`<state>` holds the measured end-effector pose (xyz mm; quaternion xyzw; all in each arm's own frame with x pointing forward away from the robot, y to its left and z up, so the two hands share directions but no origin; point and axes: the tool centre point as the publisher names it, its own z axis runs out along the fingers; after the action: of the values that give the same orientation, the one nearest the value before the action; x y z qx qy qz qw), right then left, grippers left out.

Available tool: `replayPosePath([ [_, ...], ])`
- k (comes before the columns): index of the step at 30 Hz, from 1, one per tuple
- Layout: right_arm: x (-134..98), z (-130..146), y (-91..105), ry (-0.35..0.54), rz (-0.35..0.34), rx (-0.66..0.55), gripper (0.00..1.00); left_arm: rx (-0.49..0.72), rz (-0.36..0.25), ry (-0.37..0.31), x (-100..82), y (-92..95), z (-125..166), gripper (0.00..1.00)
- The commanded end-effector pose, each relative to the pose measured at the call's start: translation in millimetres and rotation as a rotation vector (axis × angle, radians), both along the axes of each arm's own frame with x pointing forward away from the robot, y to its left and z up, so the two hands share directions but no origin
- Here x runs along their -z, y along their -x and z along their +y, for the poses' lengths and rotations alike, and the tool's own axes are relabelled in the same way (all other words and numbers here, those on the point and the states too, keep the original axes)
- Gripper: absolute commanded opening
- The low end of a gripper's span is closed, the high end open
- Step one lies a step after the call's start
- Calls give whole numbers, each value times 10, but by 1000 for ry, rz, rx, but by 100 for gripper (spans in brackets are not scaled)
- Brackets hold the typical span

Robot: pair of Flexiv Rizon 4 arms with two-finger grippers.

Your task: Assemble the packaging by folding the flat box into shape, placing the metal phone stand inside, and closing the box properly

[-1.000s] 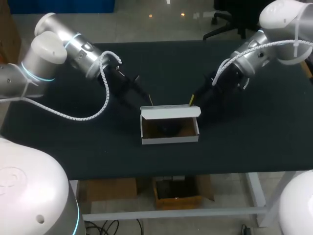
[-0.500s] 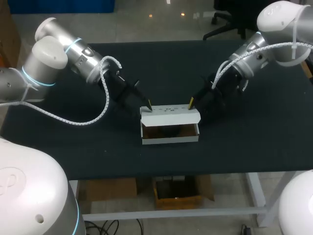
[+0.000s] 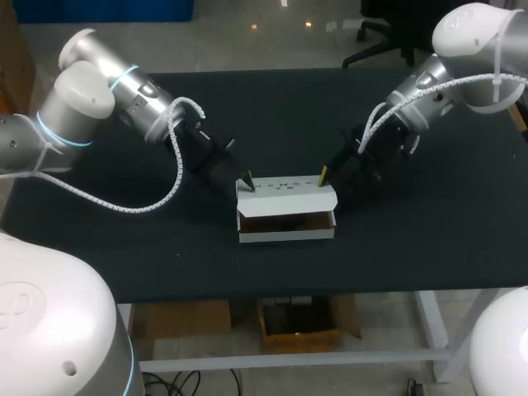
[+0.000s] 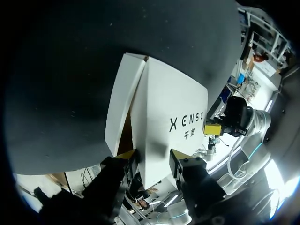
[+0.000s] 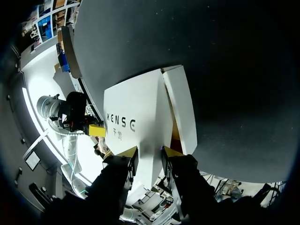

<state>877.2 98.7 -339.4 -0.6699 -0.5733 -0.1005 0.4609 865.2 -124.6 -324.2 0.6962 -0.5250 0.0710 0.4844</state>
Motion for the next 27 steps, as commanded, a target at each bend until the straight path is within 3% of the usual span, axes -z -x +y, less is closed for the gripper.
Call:
replayPosePath([
  [1, 24, 3, 1, 1, 1, 0, 31, 11, -16, -17, -29, 28, -19, 46],
  [13, 41, 17, -117, 5, -3, -21, 35, 6, -62, -77, 2, 45, -24, 46],
  [16, 82, 46, -42, 8, -2, -22, 35, 7, -68, -85, 7, 46, -22, 46],
  [27, 139, 39, -104, 16, 5, -29, 35, 18, -85, -103, 53, 40, 9, 47],
])
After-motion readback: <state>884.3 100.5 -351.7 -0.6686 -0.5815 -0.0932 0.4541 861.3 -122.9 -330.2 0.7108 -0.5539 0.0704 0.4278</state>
